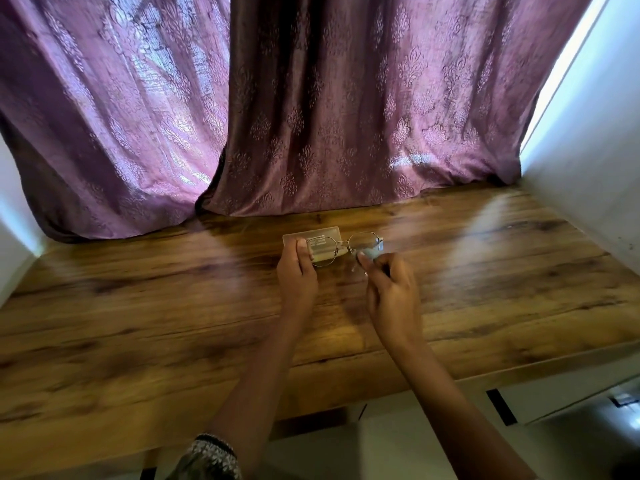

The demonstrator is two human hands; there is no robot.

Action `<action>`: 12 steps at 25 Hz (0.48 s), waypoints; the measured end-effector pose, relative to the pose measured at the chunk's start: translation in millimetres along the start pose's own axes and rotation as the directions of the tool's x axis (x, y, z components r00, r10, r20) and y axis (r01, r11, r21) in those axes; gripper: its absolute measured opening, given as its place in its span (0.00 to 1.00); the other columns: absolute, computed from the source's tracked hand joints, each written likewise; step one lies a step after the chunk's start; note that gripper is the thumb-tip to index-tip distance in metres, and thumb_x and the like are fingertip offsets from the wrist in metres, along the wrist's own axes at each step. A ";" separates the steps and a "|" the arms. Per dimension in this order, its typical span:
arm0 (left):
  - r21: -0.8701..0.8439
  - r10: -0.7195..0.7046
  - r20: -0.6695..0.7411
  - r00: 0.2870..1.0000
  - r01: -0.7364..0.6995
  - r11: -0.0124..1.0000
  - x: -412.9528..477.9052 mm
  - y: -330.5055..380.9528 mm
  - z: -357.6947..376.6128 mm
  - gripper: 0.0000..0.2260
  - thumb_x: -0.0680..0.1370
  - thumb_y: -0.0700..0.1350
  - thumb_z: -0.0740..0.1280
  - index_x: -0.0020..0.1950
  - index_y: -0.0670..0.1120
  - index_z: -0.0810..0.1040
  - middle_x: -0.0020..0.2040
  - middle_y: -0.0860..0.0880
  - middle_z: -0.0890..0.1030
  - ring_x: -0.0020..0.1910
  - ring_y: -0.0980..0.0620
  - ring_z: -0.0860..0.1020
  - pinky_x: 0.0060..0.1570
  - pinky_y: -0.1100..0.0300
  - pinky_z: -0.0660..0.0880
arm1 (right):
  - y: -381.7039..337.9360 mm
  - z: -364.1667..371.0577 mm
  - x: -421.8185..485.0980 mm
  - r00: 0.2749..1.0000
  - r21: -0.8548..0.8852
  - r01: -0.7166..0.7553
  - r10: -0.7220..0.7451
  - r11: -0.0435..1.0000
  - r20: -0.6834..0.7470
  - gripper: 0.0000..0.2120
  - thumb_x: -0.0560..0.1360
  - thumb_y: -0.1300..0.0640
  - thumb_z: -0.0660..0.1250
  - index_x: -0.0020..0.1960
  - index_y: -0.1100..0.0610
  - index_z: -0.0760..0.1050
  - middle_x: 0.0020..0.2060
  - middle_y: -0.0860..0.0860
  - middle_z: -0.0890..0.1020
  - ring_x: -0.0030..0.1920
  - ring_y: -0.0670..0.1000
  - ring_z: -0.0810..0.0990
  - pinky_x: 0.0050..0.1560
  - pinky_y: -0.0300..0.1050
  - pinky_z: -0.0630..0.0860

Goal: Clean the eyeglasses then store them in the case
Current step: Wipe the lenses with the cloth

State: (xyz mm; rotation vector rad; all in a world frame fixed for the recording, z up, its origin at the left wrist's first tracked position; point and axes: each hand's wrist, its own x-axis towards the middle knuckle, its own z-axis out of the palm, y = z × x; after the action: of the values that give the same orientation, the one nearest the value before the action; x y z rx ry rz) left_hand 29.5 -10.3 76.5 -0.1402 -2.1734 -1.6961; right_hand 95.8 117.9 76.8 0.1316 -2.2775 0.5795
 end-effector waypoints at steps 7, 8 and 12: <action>0.002 -0.004 -0.002 1.000 0.004 1.000 -3.9 4.2 -0.2 0.12 0.82 0.43 0.51 0.41 0.42 0.67 0.32 0.53 0.68 0.32 0.54 0.69 0.35 0.56 0.69 | -3.1 1.5 25.1 0.991 0.005 -0.113 0.112 0.994 0.069 0.18 0.75 0.66 0.61 0.63 0.61 0.74 0.46 0.60 0.75 0.44 0.58 0.75 0.41 0.53 0.77; -0.002 -0.009 -0.007 1.000 0.009 1.000 -4.2 4.8 -0.3 0.11 0.82 0.43 0.51 0.42 0.42 0.67 0.33 0.53 0.69 0.31 0.55 0.68 0.35 0.57 0.69 | -7.9 3.8 19.6 0.995 -0.020 -0.072 0.073 0.997 0.068 0.18 0.74 0.67 0.64 0.63 0.61 0.75 0.45 0.59 0.76 0.43 0.58 0.75 0.39 0.50 0.77; 0.017 -0.044 -0.010 0.999 0.044 0.999 -4.4 3.4 -3.0 0.12 0.82 0.43 0.51 0.41 0.43 0.67 0.33 0.53 0.69 0.33 0.55 0.68 0.37 0.57 0.68 | -4.8 0.3 -9.8 0.997 -0.018 -0.045 0.045 0.999 0.054 0.17 0.77 0.59 0.58 0.63 0.58 0.75 0.45 0.57 0.77 0.44 0.49 0.72 0.45 0.30 0.65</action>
State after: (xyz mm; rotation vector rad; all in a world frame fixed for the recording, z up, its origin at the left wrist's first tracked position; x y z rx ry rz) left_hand 35.4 -11.6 78.6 -0.0795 -2.1988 -1.6976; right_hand 103.8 112.7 71.5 0.0892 -2.3429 0.5867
